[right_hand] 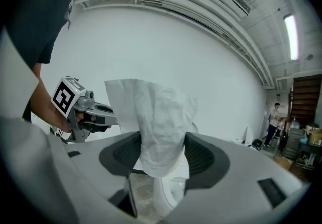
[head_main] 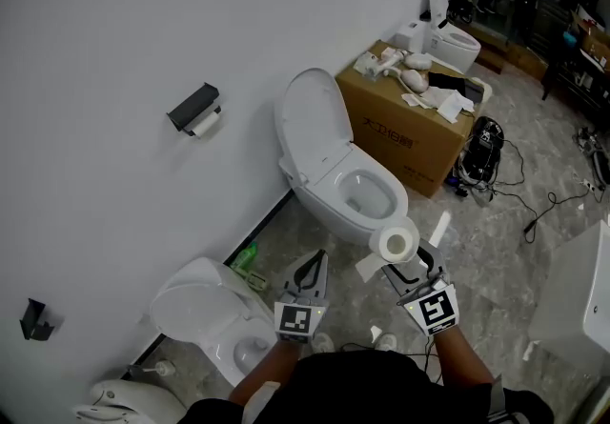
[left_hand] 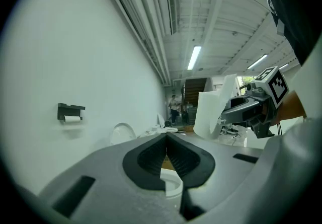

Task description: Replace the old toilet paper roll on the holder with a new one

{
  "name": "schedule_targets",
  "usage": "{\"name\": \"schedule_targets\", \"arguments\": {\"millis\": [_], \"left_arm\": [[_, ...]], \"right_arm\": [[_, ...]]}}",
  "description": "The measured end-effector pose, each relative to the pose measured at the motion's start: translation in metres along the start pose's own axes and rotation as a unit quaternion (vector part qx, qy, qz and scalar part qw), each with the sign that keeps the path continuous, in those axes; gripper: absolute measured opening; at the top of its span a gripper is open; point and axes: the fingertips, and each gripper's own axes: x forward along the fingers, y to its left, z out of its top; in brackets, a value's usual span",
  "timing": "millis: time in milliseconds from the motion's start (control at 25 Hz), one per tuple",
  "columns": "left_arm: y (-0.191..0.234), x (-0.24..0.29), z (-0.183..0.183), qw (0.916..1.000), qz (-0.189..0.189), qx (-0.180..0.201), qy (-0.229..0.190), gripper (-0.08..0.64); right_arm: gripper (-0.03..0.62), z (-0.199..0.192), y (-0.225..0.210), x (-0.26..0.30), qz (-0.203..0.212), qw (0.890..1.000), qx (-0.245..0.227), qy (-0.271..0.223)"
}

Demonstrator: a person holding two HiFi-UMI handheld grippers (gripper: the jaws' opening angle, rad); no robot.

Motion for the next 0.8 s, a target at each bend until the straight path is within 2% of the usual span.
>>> {"name": "schedule_targets", "arguments": {"millis": [320, 440, 600, 720, 800], "left_arm": [[0.065, -0.01, 0.01, 0.9994, -0.018, 0.025, -0.016, 0.005], [0.09, -0.009, 0.013, 0.9996, -0.006, 0.017, -0.02, 0.005], [0.114, 0.002, 0.008, 0.9997, 0.009, 0.02, -0.012, 0.005], [0.127, 0.018, 0.012, 0.9993, 0.024, 0.021, -0.016, 0.005], [0.131, 0.032, 0.019, 0.9991, 0.028, 0.02, -0.023, 0.005]], "right_arm": [[0.261, 0.028, 0.012, 0.042, -0.028, 0.999, 0.002, -0.017], [0.261, 0.035, 0.005, 0.061, -0.027, 0.999, -0.014, -0.017], [0.261, 0.043, -0.007, 0.087, -0.023, 0.999, 0.001, -0.034], [0.261, 0.051, -0.021, 0.115, -0.006, 0.999, -0.021, -0.049], [0.261, 0.056, -0.032, 0.133, 0.006, 0.998, -0.015, -0.062]]}}
